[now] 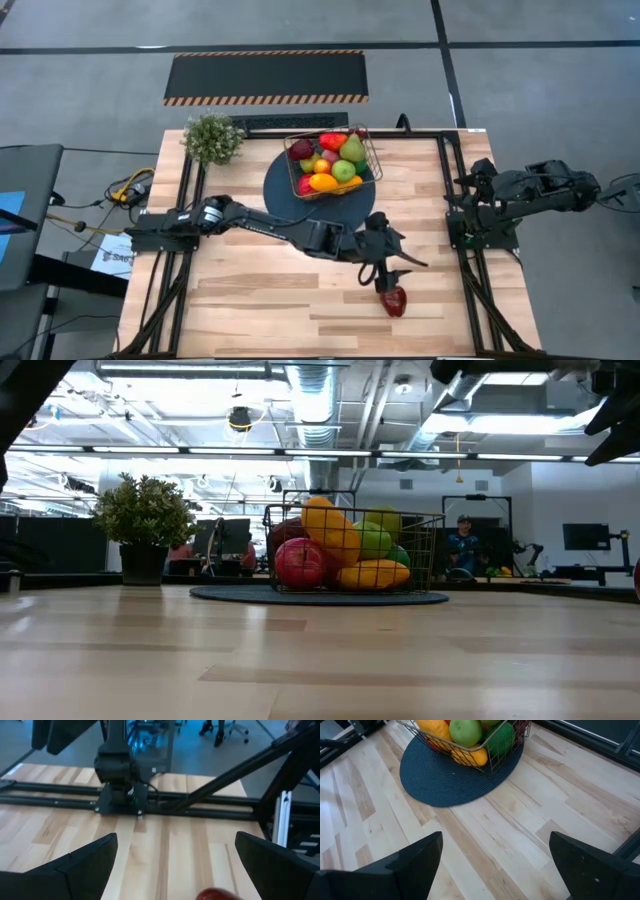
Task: Build produce basket
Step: Put the dark red apple into the wire basket
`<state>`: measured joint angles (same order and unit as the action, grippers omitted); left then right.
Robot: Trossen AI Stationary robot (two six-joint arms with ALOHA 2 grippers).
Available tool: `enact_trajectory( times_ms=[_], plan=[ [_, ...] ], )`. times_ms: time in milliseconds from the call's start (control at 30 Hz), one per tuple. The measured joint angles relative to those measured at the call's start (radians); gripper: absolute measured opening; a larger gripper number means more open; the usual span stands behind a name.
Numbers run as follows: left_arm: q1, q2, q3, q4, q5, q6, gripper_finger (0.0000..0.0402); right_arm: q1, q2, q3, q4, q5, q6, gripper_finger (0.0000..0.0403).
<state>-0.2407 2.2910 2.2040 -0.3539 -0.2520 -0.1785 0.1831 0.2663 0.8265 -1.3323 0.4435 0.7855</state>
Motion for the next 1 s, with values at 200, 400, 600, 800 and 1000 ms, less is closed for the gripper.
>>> enact_trajectory(
  times_ms=[200, 400, 600, 800, 1000],
  plan=[
    [-0.044, 0.001, 0.0, 0.039, -0.056, -0.024, 0.0392, 0.0, 0.0, 0.0, 0.0, 0.0, -0.007, 0.0385],
    [-0.078, 0.002, 0.0, 0.067, -0.118, -0.073, 0.0392, 0.0, 0.0, 0.0, -0.003, -0.001, -0.008, 0.0385],
    [-0.086, 0.076, -0.001, 0.22, -0.116, -0.092, 0.0392, 0.0, 0.0, 0.0, -0.035, -0.001, -0.009, 0.0385],
    [-0.086, 0.155, -0.001, 0.3, -0.118, -0.096, 0.0392, 0.0, 0.0, 0.0, -0.067, -0.001, -0.009, 0.0385],
    [-0.083, 0.232, -0.001, 0.401, -0.072, -0.06, 0.0392, 0.0, 0.0, 0.0, -0.081, -0.001, -0.009, 0.0385]
  ],
)
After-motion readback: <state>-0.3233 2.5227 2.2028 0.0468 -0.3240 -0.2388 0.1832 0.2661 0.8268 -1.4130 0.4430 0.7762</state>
